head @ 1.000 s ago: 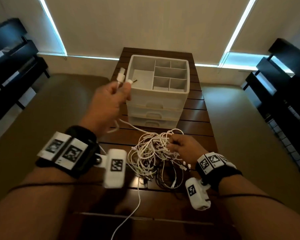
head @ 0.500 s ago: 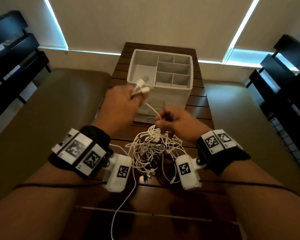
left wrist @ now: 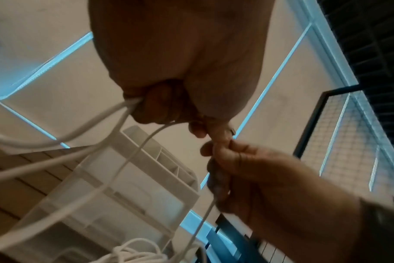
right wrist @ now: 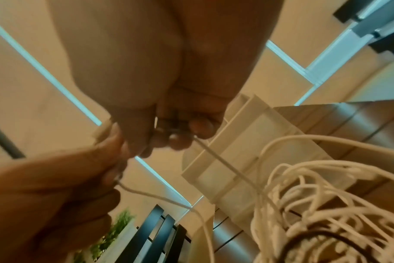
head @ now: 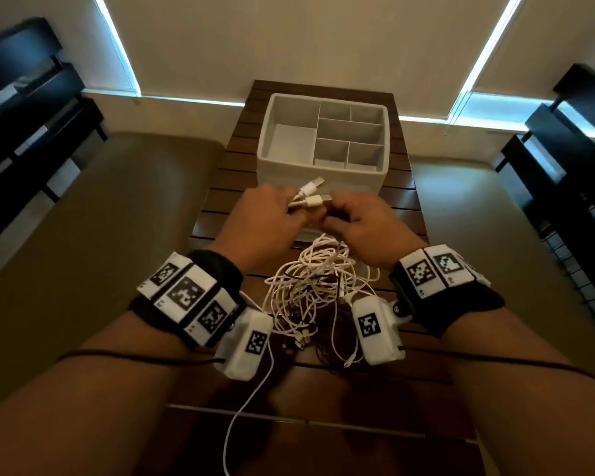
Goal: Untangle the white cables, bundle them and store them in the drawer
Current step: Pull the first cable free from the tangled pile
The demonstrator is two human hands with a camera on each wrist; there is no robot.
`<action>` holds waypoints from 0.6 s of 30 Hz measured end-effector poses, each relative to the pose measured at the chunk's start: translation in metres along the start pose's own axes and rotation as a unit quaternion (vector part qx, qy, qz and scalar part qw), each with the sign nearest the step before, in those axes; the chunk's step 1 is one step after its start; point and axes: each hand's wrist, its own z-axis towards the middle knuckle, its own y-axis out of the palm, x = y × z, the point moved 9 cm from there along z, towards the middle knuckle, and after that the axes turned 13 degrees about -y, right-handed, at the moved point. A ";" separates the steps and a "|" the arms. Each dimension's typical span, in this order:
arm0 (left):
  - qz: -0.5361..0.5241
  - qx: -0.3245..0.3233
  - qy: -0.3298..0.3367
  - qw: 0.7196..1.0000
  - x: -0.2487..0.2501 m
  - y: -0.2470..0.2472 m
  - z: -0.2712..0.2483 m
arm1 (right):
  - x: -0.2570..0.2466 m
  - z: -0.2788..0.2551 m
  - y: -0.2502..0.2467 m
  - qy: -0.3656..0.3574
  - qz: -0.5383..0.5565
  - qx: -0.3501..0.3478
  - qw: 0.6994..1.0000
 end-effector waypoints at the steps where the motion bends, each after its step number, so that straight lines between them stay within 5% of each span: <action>1: -0.029 0.011 -0.007 1.000 -0.002 -0.004 0.002 | 0.008 -0.003 0.000 0.013 0.020 0.005 1.000; 5: -0.133 0.142 -0.052 0.979 -0.012 -0.063 0.007 | 0.058 -0.032 0.027 0.116 0.044 -0.076 0.989; 9: 0.075 0.219 -0.060 0.971 -0.012 -0.094 0.004 | 0.051 -0.023 0.017 0.114 -0.010 -0.054 0.992; 15: 0.002 0.056 0.025 0.998 0.010 -0.028 0.000 | -0.029 0.016 -0.008 -0.045 -0.032 0.029 0.998; 18: -0.072 0.088 0.003 0.994 0.006 -0.042 0.005 | 0.007 0.004 -0.002 0.024 0.014 0.029 0.999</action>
